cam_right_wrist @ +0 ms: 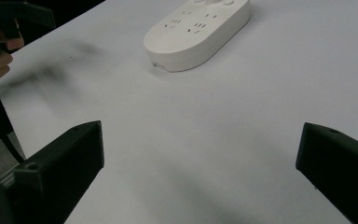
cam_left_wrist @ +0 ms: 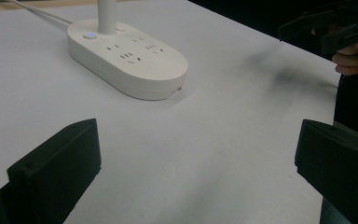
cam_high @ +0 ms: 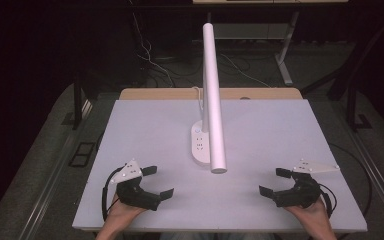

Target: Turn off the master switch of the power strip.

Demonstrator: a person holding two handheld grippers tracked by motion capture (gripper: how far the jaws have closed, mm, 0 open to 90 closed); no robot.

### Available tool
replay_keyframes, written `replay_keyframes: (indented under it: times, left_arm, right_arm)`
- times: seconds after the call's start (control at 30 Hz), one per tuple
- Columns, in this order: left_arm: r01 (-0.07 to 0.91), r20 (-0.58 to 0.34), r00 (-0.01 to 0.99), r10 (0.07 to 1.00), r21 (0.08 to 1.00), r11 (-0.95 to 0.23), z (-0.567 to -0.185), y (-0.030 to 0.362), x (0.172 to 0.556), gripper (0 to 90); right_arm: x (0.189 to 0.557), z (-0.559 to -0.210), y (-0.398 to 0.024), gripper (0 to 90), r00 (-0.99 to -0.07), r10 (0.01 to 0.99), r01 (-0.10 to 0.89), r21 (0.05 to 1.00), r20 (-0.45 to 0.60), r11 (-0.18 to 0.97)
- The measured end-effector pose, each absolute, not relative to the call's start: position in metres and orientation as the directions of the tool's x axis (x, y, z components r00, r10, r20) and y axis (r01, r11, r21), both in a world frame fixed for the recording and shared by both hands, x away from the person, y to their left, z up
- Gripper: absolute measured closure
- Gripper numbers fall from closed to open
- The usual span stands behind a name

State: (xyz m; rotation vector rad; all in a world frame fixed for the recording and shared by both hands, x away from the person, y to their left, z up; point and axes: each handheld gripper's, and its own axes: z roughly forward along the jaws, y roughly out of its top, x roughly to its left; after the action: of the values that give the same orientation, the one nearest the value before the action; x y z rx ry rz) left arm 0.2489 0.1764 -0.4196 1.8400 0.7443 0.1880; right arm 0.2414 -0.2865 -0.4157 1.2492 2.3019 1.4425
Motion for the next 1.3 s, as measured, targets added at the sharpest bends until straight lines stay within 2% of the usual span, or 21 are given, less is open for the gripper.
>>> replay_keyframes:
  times: [1.3]
  left_arm:
    - [0.413,-0.217,0.803,0.555,0.875,-0.255,-0.404,0.175,0.254,0.0]
  right_arm:
    - [0.241,-0.416,-0.285,0.2,-0.65,0.709,0.572,0.79,0.274,0.219]
